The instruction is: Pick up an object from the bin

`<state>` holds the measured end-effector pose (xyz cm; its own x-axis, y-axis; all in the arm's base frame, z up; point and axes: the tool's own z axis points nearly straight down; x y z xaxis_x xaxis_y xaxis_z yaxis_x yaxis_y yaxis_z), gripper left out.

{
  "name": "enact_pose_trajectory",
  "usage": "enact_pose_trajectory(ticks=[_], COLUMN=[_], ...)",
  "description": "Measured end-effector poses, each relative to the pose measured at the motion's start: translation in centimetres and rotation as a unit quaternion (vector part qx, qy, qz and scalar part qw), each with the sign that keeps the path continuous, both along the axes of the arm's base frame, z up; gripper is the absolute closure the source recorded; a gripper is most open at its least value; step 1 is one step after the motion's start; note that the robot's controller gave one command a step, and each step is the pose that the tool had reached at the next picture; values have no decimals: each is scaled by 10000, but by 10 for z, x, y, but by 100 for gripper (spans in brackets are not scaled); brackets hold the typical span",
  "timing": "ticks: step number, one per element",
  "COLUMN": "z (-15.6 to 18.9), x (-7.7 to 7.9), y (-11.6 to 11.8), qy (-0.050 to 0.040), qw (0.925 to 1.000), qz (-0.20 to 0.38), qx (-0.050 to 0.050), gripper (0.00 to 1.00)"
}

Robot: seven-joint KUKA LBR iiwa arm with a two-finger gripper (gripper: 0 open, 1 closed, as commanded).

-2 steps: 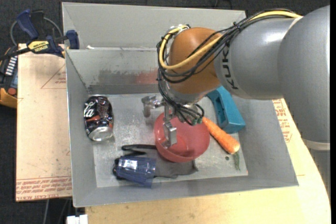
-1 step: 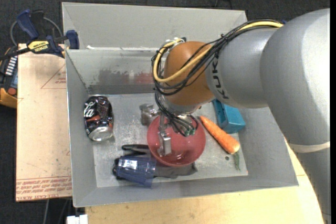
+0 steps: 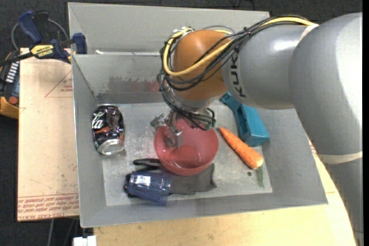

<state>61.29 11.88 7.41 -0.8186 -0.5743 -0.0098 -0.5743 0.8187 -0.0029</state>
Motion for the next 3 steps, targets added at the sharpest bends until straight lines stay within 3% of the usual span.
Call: enact_pose_trajectory(ticks=[3], z=[15], x=[-2], y=[0], qy=[29], qw=[10000], qz=[-8], qx=[-1], gripper=[100])
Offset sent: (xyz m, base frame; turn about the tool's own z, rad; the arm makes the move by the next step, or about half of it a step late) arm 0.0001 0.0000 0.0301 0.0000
